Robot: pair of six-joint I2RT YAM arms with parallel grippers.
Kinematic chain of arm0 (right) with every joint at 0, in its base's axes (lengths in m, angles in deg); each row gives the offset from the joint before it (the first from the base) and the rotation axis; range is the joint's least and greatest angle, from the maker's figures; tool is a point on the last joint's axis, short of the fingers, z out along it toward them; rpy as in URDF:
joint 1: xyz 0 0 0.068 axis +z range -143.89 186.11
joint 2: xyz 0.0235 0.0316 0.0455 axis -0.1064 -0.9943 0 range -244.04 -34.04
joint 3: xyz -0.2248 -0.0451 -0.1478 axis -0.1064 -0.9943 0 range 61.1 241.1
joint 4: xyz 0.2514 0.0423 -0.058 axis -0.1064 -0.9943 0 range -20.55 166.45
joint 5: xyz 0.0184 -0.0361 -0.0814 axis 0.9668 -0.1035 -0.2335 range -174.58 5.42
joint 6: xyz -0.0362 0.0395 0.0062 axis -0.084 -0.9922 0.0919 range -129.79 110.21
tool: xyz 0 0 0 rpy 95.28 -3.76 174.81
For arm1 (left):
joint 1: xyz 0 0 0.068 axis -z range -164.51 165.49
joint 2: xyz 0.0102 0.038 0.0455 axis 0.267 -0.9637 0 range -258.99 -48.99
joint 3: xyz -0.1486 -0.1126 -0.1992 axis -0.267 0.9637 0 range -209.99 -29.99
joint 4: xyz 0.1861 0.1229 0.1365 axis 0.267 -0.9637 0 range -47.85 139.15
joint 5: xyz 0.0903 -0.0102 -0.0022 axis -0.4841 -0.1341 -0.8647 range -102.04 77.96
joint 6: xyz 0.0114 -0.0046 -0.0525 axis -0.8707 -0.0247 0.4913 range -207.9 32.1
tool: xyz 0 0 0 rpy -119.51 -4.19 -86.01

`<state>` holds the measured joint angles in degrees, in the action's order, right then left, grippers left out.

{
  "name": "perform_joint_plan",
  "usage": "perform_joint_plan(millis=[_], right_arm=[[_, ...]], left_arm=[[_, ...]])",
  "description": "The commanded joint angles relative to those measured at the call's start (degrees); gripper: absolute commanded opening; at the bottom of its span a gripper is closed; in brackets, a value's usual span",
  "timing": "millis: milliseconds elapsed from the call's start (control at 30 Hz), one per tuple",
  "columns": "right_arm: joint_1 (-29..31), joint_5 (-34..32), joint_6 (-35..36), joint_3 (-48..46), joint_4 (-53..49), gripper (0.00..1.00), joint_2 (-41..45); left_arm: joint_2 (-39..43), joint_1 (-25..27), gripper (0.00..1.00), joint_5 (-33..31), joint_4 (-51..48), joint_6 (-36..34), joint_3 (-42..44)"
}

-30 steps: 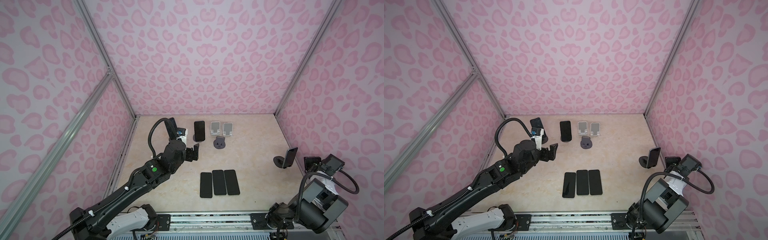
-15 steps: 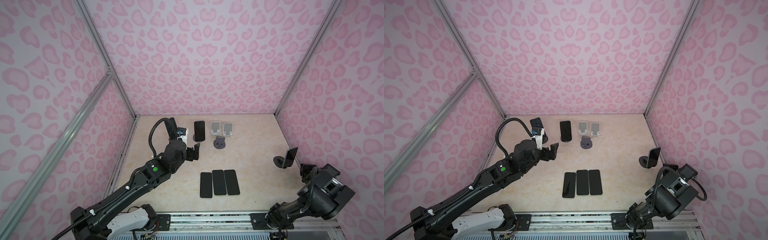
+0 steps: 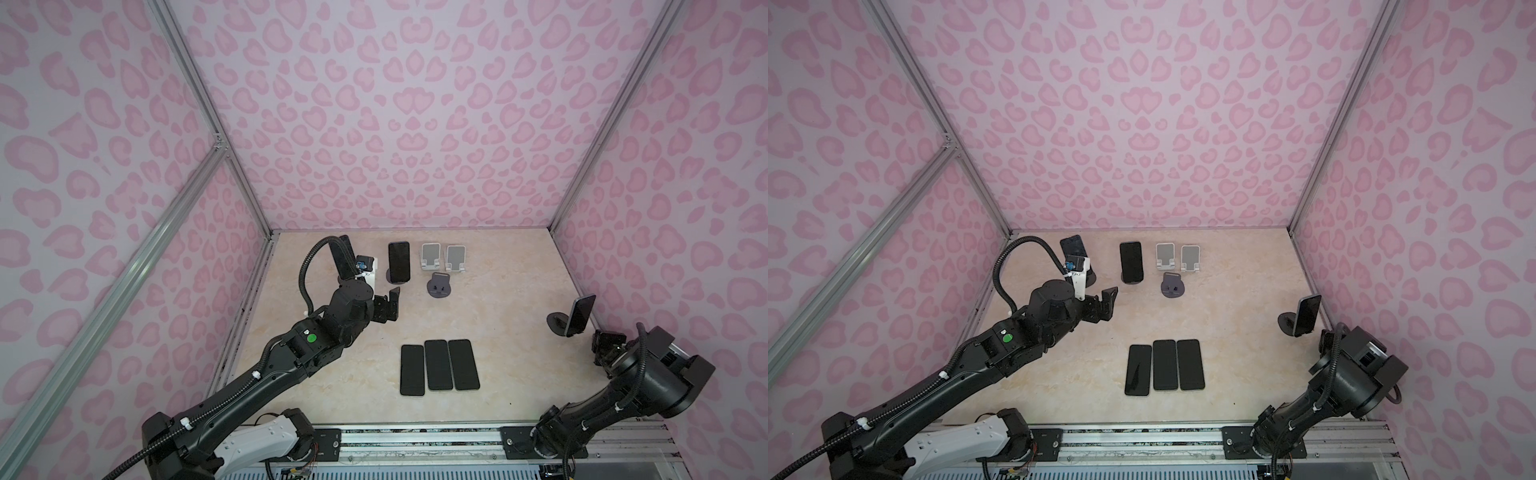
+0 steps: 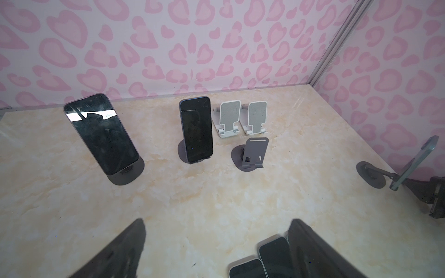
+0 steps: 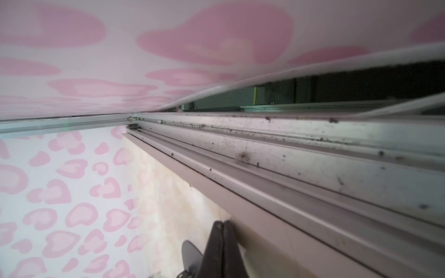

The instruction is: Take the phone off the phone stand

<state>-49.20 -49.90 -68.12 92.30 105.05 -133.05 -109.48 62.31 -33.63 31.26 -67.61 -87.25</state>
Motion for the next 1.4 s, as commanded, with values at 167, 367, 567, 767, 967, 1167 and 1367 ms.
perform_joint_plan(millis=[167,367,567,767,967,1167,1367], right_arm=[[1.5,-0.9,-1.8,0.9,5.2,0.00,-4.3],[2.9,-0.6,-2.7,-0.7,8.8,0.00,-6.0],[3.6,-0.1,-4.3,-2.3,11.5,0.00,-6.1],[5.1,-0.5,-3.2,-2.5,10.1,0.00,-4.7],[5.0,-0.5,-2.4,-3.6,9.4,0.00,-3.9],[5.7,0.8,-2.0,-4.0,9.9,0.00,-4.0],[6.8,0.9,-1.3,-5.1,10.3,0.00,-4.5]], left_arm=[[0.2,0.0,0.95,-0.3,2.0,-0.9,0.0],[0.4,0.0,0.95,-0.6,2.0,-0.9,0.1],[0.7,-0.1,0.95,-0.5,2.0,-1.0,0.1],[0.9,-0.1,0.96,-0.5,1.9,-1.1,0.3],[1.2,-0.1,0.96,-0.3,2.0,-0.9,0.2],[1.6,0.0,0.96,0.1,1.9,-0.7,0.3],[1.8,-0.1,0.96,0.4,1.9,-0.6,0.4]])
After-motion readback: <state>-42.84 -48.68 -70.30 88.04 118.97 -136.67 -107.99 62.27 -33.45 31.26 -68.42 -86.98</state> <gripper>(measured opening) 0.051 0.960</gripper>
